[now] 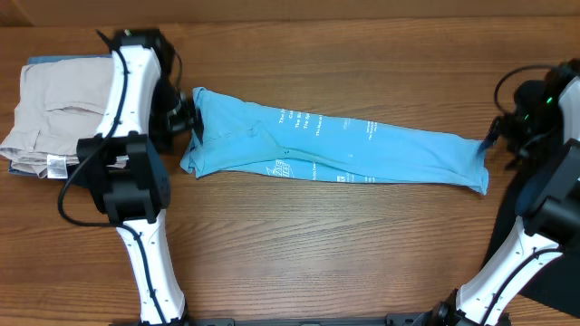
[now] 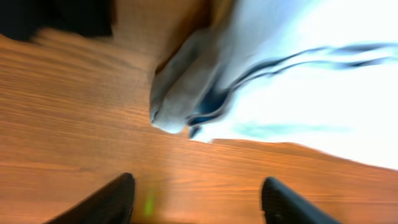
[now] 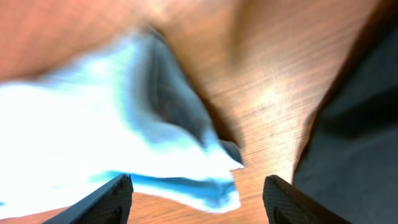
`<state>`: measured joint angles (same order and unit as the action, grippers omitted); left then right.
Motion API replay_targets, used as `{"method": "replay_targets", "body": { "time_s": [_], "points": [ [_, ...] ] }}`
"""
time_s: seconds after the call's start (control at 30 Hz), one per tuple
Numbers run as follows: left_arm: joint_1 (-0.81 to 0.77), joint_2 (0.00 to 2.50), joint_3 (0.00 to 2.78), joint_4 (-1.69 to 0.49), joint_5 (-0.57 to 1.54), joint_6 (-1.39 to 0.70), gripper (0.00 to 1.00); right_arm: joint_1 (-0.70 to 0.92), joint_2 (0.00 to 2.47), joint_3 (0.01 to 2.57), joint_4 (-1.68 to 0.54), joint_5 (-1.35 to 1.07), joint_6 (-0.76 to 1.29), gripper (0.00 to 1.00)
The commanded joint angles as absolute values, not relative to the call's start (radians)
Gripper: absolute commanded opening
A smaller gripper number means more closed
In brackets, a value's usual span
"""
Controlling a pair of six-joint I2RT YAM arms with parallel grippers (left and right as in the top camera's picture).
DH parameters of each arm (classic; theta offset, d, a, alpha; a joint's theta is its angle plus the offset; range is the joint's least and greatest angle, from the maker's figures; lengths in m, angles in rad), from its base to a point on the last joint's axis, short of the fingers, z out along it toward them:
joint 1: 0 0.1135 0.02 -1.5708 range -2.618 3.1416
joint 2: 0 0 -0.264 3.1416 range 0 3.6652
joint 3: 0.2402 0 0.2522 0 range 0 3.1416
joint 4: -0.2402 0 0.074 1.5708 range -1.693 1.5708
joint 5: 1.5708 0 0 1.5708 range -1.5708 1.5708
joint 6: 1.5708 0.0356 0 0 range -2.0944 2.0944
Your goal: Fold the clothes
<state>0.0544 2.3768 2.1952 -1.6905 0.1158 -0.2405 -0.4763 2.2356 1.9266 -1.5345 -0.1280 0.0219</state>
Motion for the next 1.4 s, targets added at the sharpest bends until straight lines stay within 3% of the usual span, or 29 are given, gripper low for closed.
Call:
{"method": "replay_targets", "body": {
  "time_s": [0.0,0.03,0.07,0.1,0.13,0.17,0.53,0.8,0.97,1.1,1.27,1.3,1.33,1.37],
  "points": [
    [0.044,2.341,2.416,-1.690,0.257,-0.250,0.75,-0.443,2.203,2.169,-1.590,-0.200,-0.023,0.72],
    [0.027,2.341,2.444,-1.671,0.271,-0.251,0.67,-0.422,2.203,2.217,-1.596,-0.256,-0.056,0.68],
    [0.008,2.341,2.443,-1.641,0.266,-0.250,0.25,-0.406,2.203,2.219,-1.596,-0.273,-0.056,0.62],
    [-0.008,2.344,2.433,-1.616,0.262,-0.250,0.04,-0.391,2.206,2.212,-1.595,-0.273,-0.056,0.35],
    [-0.030,2.345,2.407,-1.578,0.262,-0.250,0.04,-0.368,2.209,2.190,-1.586,-0.274,-0.056,0.10],
    [-0.054,2.347,2.373,-1.539,0.254,-0.248,0.04,-0.346,2.212,2.163,-1.574,-0.274,-0.057,0.04],
    [-0.089,2.349,2.038,-1.241,0.113,-0.247,0.04,-0.311,2.226,1.720,-1.172,-0.173,-0.053,0.04],
    [-0.087,2.349,1.951,-1.165,0.040,-0.247,0.04,-0.310,2.228,1.591,-0.825,-0.105,-0.054,0.08],
    [-0.086,2.344,2.134,-1.232,0.045,-0.251,0.04,-0.310,2.186,1.730,-0.868,-0.105,-0.056,0.08],
    [-0.086,2.344,2.299,-1.338,0.045,-0.251,0.04,-0.334,2.118,1.871,-1.072,-0.106,-0.052,0.09],
    [-0.086,2.344,2.313,-1.419,0.073,-0.250,0.06,-0.422,2.094,1.867,-1.260,-0.136,-0.048,0.28],
    [-0.086,2.344,2.313,-1.425,0.093,-0.250,0.16,-0.447,2.094,1.857,-1.271,-0.135,-0.049,0.39],
    [-0.086,2.344,2.313,-1.426,0.099,-0.251,0.23,-0.464,2.094,1.851,-1.275,-0.136,-0.049,0.42],
    [-0.086,2.344,2.313,-1.425,0.101,-0.251,0.26,-0.479,2.095,1.847,-1.281,-0.136,-0.048,0.50]
  ]
}}
